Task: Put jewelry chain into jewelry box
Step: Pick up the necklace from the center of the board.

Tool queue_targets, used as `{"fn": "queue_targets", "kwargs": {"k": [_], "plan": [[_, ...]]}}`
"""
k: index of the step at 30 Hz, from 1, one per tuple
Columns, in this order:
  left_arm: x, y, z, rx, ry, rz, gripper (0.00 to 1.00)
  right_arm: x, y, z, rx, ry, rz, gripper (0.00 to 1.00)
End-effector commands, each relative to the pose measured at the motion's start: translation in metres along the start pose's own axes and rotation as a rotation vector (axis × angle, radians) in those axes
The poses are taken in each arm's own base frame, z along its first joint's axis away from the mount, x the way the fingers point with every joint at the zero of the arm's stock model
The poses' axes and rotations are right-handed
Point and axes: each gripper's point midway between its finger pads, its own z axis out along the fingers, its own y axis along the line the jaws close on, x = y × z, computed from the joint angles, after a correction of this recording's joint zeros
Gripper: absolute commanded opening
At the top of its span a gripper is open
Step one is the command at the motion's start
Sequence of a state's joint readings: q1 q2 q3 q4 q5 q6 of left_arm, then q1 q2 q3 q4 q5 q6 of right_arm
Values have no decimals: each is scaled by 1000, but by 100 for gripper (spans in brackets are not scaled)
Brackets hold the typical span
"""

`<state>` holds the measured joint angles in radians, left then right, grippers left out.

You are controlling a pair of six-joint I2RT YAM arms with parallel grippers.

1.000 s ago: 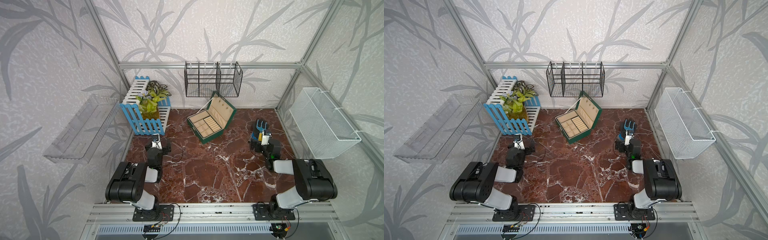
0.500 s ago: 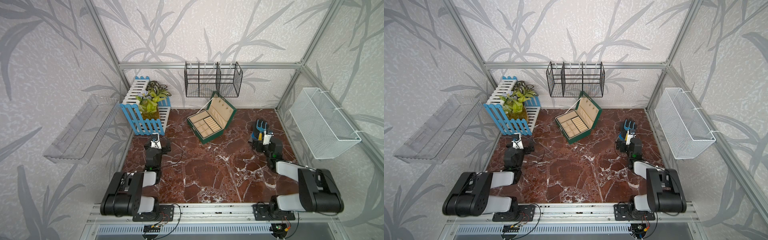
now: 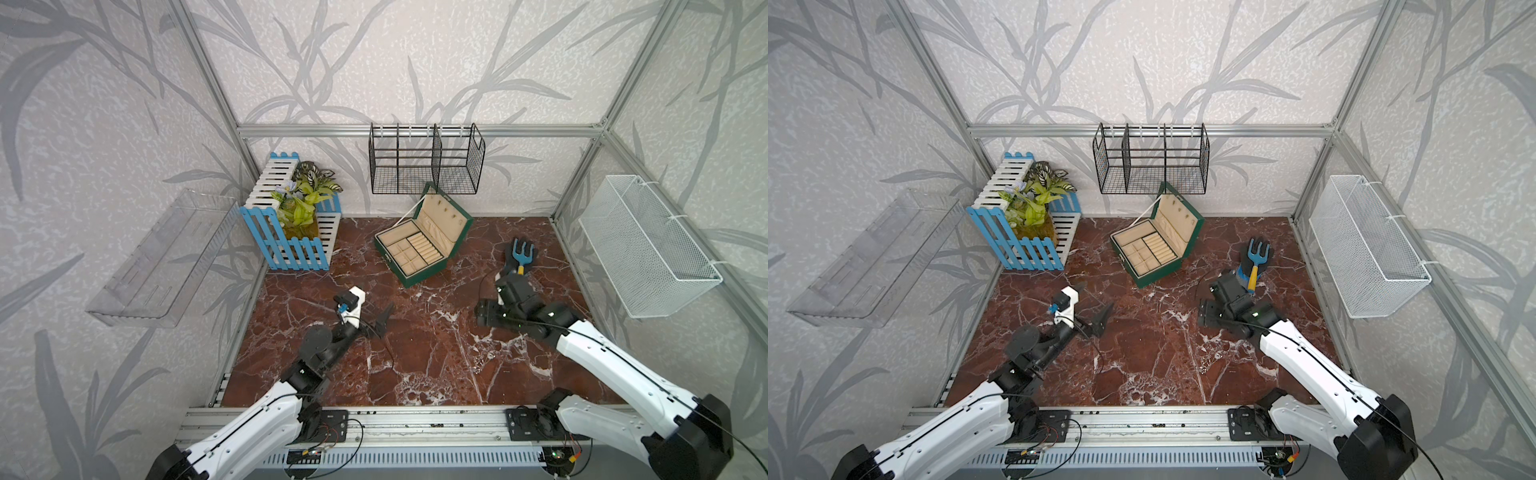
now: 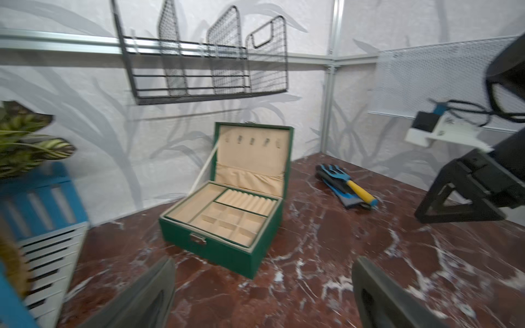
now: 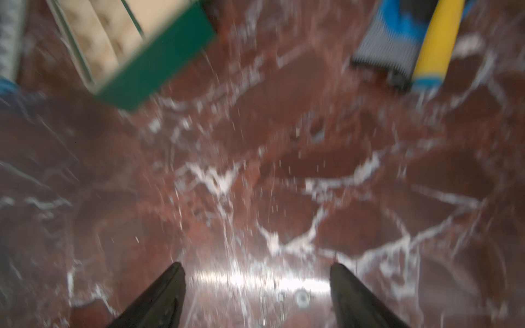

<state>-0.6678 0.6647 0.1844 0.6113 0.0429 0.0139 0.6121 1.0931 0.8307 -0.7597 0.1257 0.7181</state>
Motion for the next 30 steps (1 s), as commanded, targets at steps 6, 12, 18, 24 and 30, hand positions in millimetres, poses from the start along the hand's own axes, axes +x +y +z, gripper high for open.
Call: {"fn": "queue_targets", "kwargs": {"k": [6,12,18,24,30], "plan": [[49,-90,-7,295,140,113,100,108,-26,9,273,362,106,72],[65,-126,-11,407,161,177,100,112,-7,36,227,370,126,63],[77,-132,-7,417,194,216,100,119,0,61,214,386,155,52],[78,-134,-5,420,193,227,100,128,-15,69,287,404,147,47],[83,-135,-5,425,211,227,100,139,-25,81,296,396,188,34]]}}
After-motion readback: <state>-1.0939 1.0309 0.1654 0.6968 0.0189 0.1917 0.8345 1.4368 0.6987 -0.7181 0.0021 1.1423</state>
